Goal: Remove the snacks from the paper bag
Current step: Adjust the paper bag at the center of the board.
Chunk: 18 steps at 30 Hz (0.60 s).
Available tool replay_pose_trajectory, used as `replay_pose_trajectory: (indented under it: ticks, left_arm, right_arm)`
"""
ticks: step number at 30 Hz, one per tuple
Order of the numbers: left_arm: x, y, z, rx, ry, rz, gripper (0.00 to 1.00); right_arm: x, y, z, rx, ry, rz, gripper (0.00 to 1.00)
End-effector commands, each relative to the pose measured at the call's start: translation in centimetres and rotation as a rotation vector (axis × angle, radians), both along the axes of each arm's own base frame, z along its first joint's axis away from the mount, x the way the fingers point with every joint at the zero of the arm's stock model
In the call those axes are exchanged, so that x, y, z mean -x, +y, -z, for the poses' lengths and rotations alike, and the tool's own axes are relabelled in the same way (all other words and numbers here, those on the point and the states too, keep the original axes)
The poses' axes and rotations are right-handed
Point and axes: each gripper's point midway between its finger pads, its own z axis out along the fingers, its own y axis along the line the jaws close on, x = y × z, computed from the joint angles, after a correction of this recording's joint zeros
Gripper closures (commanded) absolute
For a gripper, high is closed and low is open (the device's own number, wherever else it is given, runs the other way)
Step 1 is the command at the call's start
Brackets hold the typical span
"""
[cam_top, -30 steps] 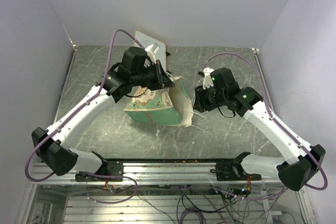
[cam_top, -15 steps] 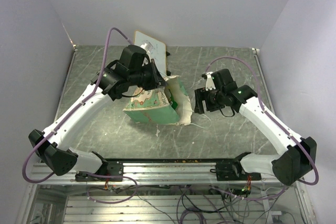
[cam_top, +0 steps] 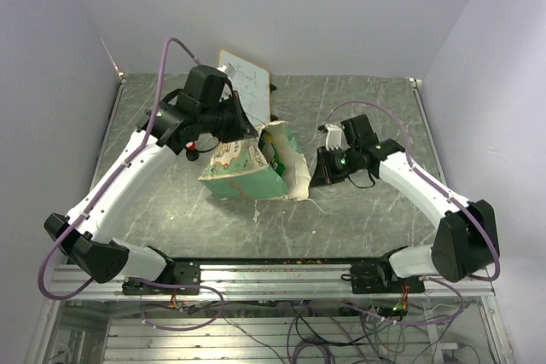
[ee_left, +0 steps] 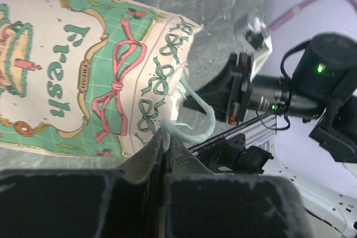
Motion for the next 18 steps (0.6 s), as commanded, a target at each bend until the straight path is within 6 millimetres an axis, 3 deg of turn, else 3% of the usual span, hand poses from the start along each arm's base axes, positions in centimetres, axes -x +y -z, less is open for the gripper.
replay_pose_trajectory:
  ticks: [1, 3, 6, 15, 18]
  left_arm:
    - [-0.7, 2.3, -0.9, -0.01, 0.004, 0.045, 0.93]
    - [-0.8, 2.3, -0.5, -0.008, 0.024, 0.09, 0.93]
    - [-0.5, 2.4, -0.4, -0.024, 0.03, 0.127, 0.93]
    - [-0.2, 0.7, -4.4, 0.097, -0.015, 0.173, 0.93]
    - [0.4, 0.5, -3.9, 0.13, 0.009, 0.16, 0.93]
  right_arm:
    - [3.3, 1.4, -0.5, -0.109, 0.05, -0.018, 0.94]
    - [4.1, 2.3, -0.5, -0.113, 0.069, -0.024, 0.99]
    - [5.3, 4.3, -0.7, -0.103, 0.073, -0.046, 1.0]
    - [9.2, 11.1, -3.9, -0.244, 0.104, -0.137, 1.0]
    - [10.2, 11.6, -3.6, -0.181, 0.082, -0.154, 1.0]
